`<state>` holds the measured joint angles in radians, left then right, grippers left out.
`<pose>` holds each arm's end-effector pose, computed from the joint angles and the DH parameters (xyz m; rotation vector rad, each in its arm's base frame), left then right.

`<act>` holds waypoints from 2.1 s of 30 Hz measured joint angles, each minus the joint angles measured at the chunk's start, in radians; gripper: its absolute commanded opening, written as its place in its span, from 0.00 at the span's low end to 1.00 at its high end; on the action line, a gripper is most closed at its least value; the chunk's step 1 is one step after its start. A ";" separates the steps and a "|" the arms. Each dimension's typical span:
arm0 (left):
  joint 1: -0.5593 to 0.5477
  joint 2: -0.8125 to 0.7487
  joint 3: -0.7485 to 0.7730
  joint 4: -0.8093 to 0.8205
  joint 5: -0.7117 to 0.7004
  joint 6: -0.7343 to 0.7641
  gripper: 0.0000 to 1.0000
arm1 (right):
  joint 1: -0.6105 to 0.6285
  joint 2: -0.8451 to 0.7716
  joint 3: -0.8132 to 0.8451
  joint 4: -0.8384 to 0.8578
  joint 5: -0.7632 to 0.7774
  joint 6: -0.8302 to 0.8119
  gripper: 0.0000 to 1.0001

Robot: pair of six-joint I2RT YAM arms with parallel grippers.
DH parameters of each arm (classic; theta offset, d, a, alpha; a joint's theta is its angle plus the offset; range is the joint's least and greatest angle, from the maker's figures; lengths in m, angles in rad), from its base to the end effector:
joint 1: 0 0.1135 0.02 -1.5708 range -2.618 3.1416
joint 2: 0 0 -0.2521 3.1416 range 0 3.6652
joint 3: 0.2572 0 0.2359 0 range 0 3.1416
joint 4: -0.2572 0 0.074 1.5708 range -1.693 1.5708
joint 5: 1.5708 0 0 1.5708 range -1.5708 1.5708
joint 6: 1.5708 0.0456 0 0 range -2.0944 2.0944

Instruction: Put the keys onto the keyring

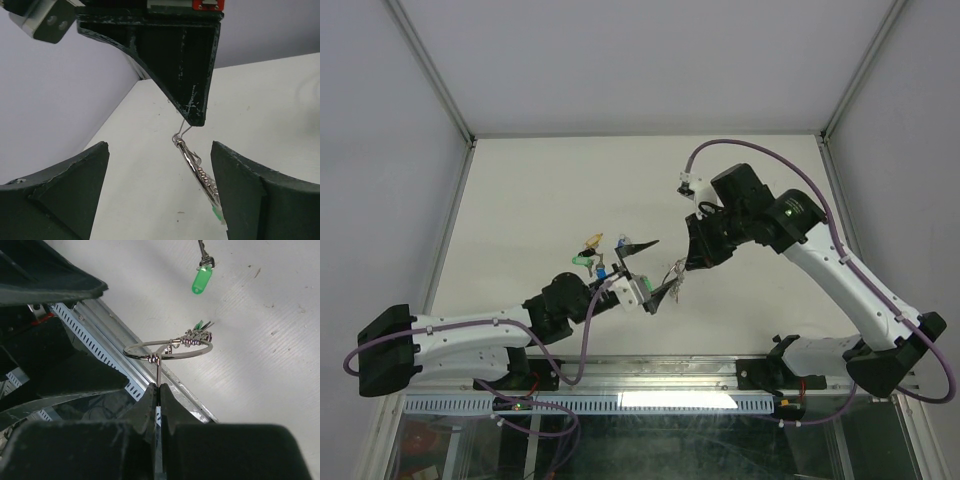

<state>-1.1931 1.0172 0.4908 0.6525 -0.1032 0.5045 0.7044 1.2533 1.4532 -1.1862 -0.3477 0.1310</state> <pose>0.0904 -0.2151 0.2802 1.0401 1.0300 -0.4887 0.1556 0.1527 0.3596 -0.8829 2.5000 0.7481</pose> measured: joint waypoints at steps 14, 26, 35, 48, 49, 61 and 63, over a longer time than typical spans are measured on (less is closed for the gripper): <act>-0.058 0.110 0.034 0.007 -0.032 0.128 0.58 | 0.000 0.013 0.018 -0.024 -0.051 -0.008 0.00; -0.065 0.161 0.060 0.020 -0.045 0.197 0.38 | 0.000 0.020 0.018 -0.027 -0.101 -0.010 0.00; -0.065 0.161 0.074 -0.008 -0.024 0.218 0.27 | -0.001 0.021 0.019 -0.031 -0.111 -0.014 0.00; -0.064 0.161 0.084 -0.070 0.008 0.256 0.21 | -0.001 0.024 0.030 -0.051 -0.114 -0.021 0.00; -0.064 0.161 0.086 -0.074 0.009 0.260 0.20 | -0.001 0.025 0.030 -0.053 -0.114 -0.021 0.00; -0.064 0.161 0.093 -0.093 0.006 0.274 0.00 | -0.001 0.031 0.030 -0.064 -0.118 -0.024 0.27; -0.064 0.161 0.093 -0.096 0.001 0.268 0.00 | -0.001 0.029 0.030 -0.057 -0.121 -0.028 0.37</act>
<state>-1.2575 1.1778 0.5838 0.5564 -0.1024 0.7727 0.7036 1.2827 1.4830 -1.2430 -0.4690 0.1028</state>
